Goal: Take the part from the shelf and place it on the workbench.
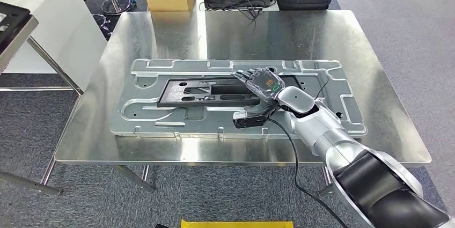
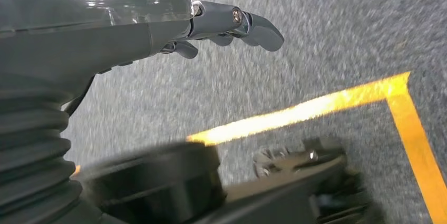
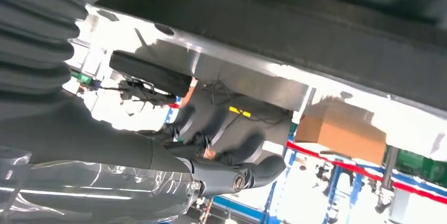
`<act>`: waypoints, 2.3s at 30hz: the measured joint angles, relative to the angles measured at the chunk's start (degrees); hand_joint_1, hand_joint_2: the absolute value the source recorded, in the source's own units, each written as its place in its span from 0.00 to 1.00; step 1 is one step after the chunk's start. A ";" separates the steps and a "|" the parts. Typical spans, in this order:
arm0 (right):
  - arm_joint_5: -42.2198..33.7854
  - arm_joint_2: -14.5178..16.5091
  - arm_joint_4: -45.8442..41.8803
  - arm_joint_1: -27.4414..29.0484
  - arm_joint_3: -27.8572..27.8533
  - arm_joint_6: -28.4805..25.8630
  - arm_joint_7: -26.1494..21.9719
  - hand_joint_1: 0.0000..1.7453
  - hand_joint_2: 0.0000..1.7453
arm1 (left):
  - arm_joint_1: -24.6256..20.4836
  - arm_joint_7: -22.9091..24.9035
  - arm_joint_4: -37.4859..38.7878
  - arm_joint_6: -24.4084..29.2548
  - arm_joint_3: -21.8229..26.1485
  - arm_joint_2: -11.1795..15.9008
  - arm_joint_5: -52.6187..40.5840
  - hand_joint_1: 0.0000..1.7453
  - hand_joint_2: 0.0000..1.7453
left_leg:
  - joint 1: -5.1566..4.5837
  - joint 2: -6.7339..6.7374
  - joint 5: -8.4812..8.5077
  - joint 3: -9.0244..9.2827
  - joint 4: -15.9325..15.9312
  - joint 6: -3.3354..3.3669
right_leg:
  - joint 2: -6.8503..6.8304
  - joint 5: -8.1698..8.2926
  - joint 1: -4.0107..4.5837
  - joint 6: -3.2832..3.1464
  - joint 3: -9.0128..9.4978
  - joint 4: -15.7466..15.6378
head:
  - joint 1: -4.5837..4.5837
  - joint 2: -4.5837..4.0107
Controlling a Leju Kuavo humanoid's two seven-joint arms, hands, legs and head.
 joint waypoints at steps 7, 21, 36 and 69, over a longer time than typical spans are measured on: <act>-0.43 -1.51 -0.17 -3.82 -2.33 0.20 1.60 0.00 0.00 | 0.73 0.34 0.00 -1.36 0.95 0.22 0.52 0.00 0.00 | 0.23 0.01 4.12 5.65 -7.93 0.44 | -0.02 0.39 0.22 0.59 -0.53 0.53 | 0.00 0.00; 0.34 -12.84 -7.98 -12.28 -6.54 5.83 2.44 0.00 0.00 | 0.79 1.74 0.00 -1.91 1.03 0.73 -0.85 0.00 0.00 | -0.59 -0.10 10.93 0.38 -11.00 3.64 | 0.00 -6.53 0.07 2.50 1.67 7.87 | 0.00 0.00; -11.59 -31.13 -34.99 -3.72 -17.79 6.80 2.66 0.00 0.00 | -1.47 -0.42 0.00 -1.31 0.44 1.10 -1.28 0.00 0.00 | 0.44 0.07 3.85 2.47 1.13 0.35 | -0.66 1.48 0.18 0.94 -0.56 -1.19 | -0.04 0.00; -46.31 -5.24 -22.68 48.61 -55.99 -3.82 -19.15 0.00 0.00 | 3.23 3.14 0.00 2.37 0.61 6.07 -3.11 0.00 0.00 | 0.61 -0.67 1.31 10.96 -7.77 1.35 | -0.97 3.39 1.84 1.23 -2.10 -1.49 | -0.07 0.00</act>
